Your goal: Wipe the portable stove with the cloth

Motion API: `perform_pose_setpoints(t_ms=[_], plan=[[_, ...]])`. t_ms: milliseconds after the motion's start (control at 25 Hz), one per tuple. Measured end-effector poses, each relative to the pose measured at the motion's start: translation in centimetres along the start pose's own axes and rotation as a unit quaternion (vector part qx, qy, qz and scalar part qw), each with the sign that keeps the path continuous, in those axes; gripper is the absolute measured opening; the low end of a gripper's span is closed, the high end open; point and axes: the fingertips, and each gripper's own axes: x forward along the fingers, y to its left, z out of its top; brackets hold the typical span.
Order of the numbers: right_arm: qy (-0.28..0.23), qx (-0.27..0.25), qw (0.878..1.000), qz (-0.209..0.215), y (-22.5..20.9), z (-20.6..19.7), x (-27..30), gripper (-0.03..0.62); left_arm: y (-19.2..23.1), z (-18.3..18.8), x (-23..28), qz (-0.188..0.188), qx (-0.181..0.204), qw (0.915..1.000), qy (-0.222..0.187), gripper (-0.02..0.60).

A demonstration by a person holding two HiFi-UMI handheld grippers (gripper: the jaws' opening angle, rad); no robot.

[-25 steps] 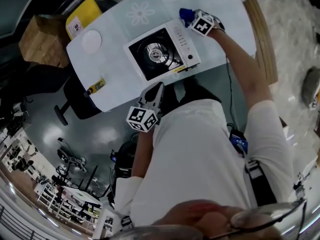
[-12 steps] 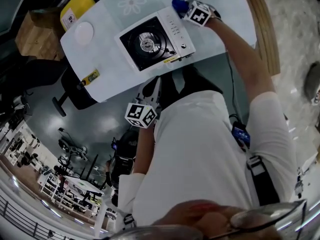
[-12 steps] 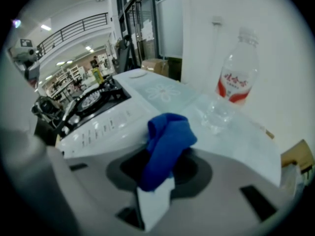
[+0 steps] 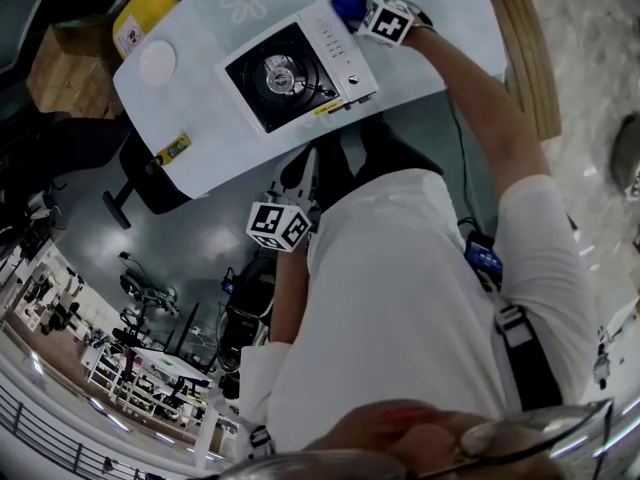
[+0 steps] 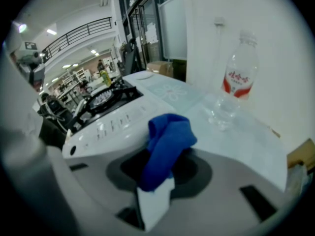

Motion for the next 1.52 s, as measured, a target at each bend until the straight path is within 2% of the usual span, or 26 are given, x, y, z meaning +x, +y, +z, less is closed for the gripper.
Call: perform_pose_setpoints(t_ms=[560,1520], plan=[[0.016,-0.026,0.999,0.024,3.7,-2.8,-1.2,0.132,-1.9,-1.0,-0.6,-0.003,0.007,1.0000,-0.003,0.031],[0.007,-0.024,0.999,0.042,9.7,-7.2,-2.9,0.131,-4.5,-2.0,0.0,-0.025,0.023,0.9994,0.001,0.031]])
